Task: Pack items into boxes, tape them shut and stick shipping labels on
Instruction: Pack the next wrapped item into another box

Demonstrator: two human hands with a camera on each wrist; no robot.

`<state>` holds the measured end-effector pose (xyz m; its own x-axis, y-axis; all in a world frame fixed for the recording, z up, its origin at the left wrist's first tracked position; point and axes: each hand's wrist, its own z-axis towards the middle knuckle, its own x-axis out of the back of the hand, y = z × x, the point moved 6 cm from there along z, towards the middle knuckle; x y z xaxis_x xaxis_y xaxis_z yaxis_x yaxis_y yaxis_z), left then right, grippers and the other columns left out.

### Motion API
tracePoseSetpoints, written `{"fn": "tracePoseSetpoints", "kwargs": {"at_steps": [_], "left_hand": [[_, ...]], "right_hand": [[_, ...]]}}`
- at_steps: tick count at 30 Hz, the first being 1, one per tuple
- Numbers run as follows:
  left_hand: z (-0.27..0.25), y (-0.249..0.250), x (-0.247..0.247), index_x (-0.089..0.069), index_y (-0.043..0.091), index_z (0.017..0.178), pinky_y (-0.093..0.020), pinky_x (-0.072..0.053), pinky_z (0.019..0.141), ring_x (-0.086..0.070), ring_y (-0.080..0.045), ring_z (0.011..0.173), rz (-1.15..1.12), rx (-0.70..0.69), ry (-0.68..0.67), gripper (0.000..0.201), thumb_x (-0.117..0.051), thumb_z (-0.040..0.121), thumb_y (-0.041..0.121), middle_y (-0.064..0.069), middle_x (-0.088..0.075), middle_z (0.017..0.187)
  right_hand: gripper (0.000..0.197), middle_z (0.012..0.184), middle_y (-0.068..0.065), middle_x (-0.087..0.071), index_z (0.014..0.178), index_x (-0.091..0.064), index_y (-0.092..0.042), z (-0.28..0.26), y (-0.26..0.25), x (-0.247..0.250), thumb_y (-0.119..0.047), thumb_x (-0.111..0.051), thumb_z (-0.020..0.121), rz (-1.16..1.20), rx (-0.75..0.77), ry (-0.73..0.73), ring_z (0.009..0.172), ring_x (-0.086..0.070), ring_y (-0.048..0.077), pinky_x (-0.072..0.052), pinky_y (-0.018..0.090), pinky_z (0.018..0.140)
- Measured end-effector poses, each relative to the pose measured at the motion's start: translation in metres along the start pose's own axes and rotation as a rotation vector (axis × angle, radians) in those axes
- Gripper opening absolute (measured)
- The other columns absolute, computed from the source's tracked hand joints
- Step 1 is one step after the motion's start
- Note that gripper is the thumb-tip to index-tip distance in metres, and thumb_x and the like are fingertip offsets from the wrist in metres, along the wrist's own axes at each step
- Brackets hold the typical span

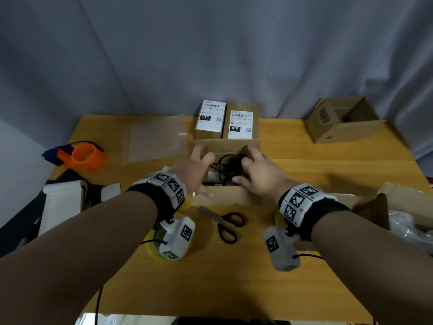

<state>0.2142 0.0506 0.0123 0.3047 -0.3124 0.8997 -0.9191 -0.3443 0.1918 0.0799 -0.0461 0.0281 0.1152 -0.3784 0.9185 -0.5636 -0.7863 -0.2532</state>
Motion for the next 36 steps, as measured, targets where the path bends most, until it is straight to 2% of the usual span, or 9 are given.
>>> {"fn": "tracePoseSetpoints", "kwargs": {"at_steps": [3, 8, 11, 15, 19, 24, 27, 31, 36], "left_hand": [[-0.004, -0.003, 0.008, -0.033, 0.016, 0.122, -0.031, -0.048, 0.079, -0.053, -0.023, 0.097, -0.127, 0.001, 0.101, 0.081, -0.081, 0.064, 0.046, -0.005, -0.022, 0.137], [-0.011, -0.018, 0.023, -0.043, 0.017, 0.104, -0.03, -0.046, 0.072, -0.055, -0.02, 0.088, -0.302, 0.02, 0.263, 0.051, -0.072, 0.075, 0.048, 0.002, -0.052, 0.099], [-0.015, -0.032, 0.026, -0.05, 0.013, 0.115, -0.037, -0.041, 0.092, -0.048, -0.024, 0.109, -0.013, 0.093, 0.279, 0.062, -0.059, 0.079, 0.062, -0.007, -0.048, 0.123], [-0.018, -0.026, 0.023, -0.047, 0.008, 0.128, -0.039, -0.034, 0.1, -0.039, -0.029, 0.118, 0.445, 0.054, 0.205, 0.074, -0.042, 0.084, 0.068, -0.012, -0.036, 0.133], [-0.014, -0.013, 0.006, -0.023, 0.006, 0.147, -0.035, -0.034, 0.105, -0.036, -0.027, 0.133, 0.199, -0.063, -0.006, 0.082, -0.047, 0.088, 0.059, -0.012, -0.027, 0.152], [-0.01, -0.004, -0.007, 0.0, 0.007, 0.151, -0.031, -0.027, 0.112, -0.025, -0.022, 0.142, -0.012, -0.054, -0.156, 0.071, -0.038, 0.099, 0.038, -0.011, -0.004, 0.159], [-0.006, 0.002, 0.008, -0.014, 0.012, 0.151, -0.035, -0.032, 0.109, -0.031, -0.021, 0.137, -0.07, -0.037, -0.023, 0.067, -0.037, 0.097, 0.045, -0.003, -0.012, 0.158], [-0.002, 0.024, 0.018, -0.014, 0.015, 0.15, -0.039, -0.025, 0.109, -0.024, -0.023, 0.135, 0.21, -0.143, 0.188, 0.113, -0.055, 0.067, 0.079, -0.005, -0.018, 0.149], [0.024, 0.02, -0.004, 0.017, 0.012, 0.149, -0.04, 0.005, 0.118, 0.013, -0.023, 0.146, 0.208, -0.071, -0.051, 0.136, -0.062, 0.06, 0.078, -0.007, 0.018, 0.158]], "right_hand": [[0.005, 0.149, 0.011, -0.023, 0.1, -0.049, -0.011, -0.005, 0.026, 0.023, -0.012, -0.049, 0.095, 0.106, -0.108, 0.178, 0.094, -0.059, 0.03, -0.046, 0.032, 0.077], [0.032, 0.137, 0.011, -0.036, 0.12, -0.056, -0.009, -0.009, 0.064, 0.027, 0.0, -0.049, 0.09, 0.019, -0.248, 0.153, 0.111, -0.051, 0.029, -0.043, 0.036, 0.097], [0.031, 0.13, 0.01, -0.039, 0.12, -0.059, -0.013, -0.013, 0.052, 0.028, -0.009, -0.054, 0.089, -0.327, -0.156, 0.157, 0.12, -0.035, 0.029, -0.031, 0.04, 0.102], [0.062, 0.144, 0.008, -0.036, 0.143, -0.037, -0.024, -0.009, 0.026, 0.022, -0.058, -0.042, 0.091, -0.246, -0.04, 0.037, 0.13, -0.037, 0.03, -0.032, 0.042, 0.105], [0.102, 0.159, 0.004, 0.017, 0.149, 0.009, -0.04, -0.002, 0.017, 0.014, -0.076, -0.051, 0.075, -0.202, -0.066, -0.074, 0.138, -0.03, 0.033, -0.026, 0.048, 0.109], [0.124, 0.145, 0.005, 0.046, 0.145, 0.018, -0.043, 0.003, 0.025, 0.001, -0.077, -0.065, 0.06, -0.197, -0.128, -0.213, 0.139, -0.028, 0.034, -0.02, 0.05, 0.112], [0.132, 0.144, 0.007, 0.047, 0.146, 0.022, -0.038, 0.008, 0.032, -0.001, -0.08, -0.066, 0.056, -0.249, -0.151, -0.251, 0.142, -0.023, 0.035, -0.017, 0.053, 0.113], [0.135, 0.156, 0.012, 0.024, 0.148, 0.019, -0.031, 0.012, 0.039, -0.005, -0.088, -0.058, 0.052, -0.303, -0.207, -0.277, 0.145, -0.011, 0.032, -0.01, 0.057, 0.113], [0.13, 0.16, 0.007, 0.008, 0.149, 0.015, -0.032, 0.007, 0.048, -0.006, -0.088, -0.056, 0.055, -0.276, -0.218, -0.244, 0.146, -0.006, 0.028, -0.005, 0.057, 0.112]]}}
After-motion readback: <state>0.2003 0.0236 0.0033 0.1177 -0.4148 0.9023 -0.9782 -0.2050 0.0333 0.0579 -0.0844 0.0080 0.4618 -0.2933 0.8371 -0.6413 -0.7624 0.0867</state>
